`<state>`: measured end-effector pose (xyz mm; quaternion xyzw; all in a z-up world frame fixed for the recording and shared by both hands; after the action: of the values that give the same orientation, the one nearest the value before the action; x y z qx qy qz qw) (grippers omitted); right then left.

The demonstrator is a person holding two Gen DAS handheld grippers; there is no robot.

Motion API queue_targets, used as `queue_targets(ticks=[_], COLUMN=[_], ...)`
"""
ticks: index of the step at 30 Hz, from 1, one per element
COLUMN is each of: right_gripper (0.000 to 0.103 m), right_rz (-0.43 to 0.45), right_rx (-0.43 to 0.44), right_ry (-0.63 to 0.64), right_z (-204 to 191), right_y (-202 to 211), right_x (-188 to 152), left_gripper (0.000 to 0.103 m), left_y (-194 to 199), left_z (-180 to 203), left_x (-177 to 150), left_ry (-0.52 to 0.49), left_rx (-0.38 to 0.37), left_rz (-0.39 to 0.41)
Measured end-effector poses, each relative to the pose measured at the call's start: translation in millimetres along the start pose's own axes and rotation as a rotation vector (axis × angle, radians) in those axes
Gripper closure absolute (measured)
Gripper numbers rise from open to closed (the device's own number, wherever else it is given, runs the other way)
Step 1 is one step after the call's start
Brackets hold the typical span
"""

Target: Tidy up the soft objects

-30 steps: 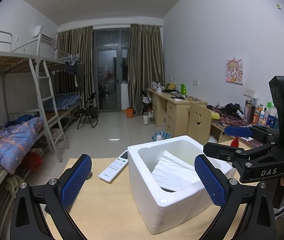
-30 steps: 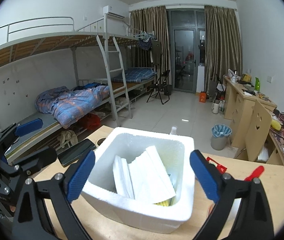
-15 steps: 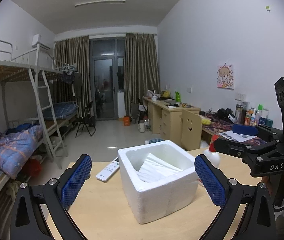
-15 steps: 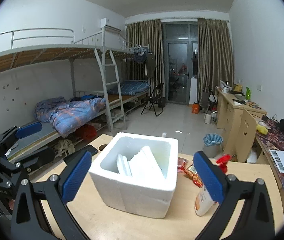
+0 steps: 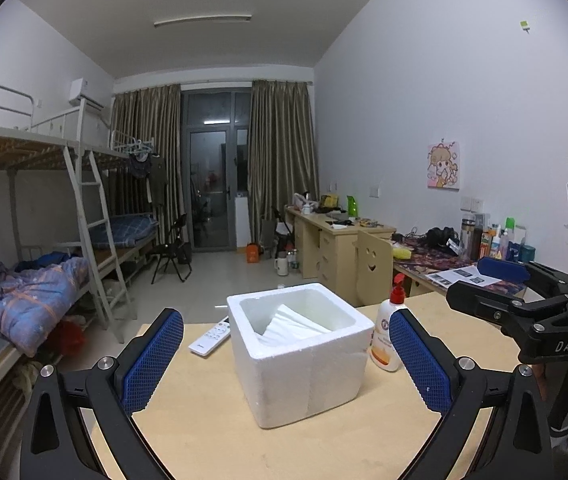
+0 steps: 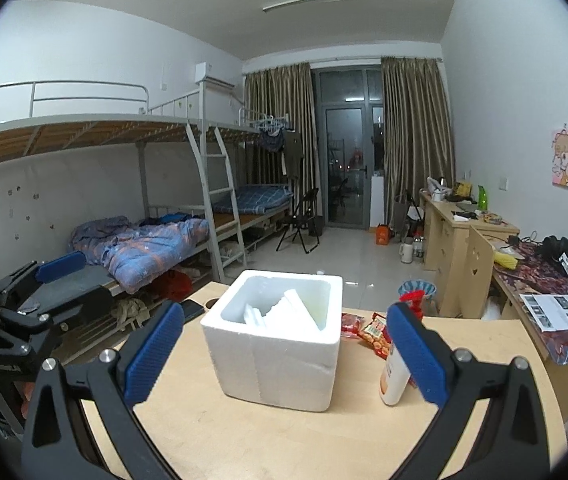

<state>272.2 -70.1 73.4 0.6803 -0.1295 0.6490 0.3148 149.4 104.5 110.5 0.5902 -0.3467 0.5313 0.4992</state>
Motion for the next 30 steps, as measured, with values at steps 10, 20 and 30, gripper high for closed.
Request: queue_targets(ticks=[10,20,30], right_gripper=[0.000,0.000,0.000], right_rz=[0.032,0.073,0.081], right_rx=[-0.019,-0.019,-0.030], right_ry=[0.015,-0.019,-0.056], right_z=[-10.9,-9.5,-7.6], right_y=[24.0,39.7,48.6], right_x=[-17.2,-51.0,-88.2], left_gripper=[0.000,0.000,0.000], left_y=[24.8,23.5,24.1], left_z=[6.2,5.8,-0.8], left_x=[-10.4,-46.0,-86.0], left_ry=[0.009,0.043,0.079], left_rx=[0.007,0.013,-0.003], left_rz=[0.029,0.019,0.001])
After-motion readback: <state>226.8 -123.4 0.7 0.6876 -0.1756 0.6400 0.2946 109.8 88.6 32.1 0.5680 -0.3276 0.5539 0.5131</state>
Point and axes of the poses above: each gripper's, at about its wrist camera, not at the fingertips, and y roughly against the way its jaws point, z to its right, x to its top, the point moved 5 cm from there along -y, roughly the way its jaws point, and after that the axes turned 4 degrees about y, right-handed, at the moved point
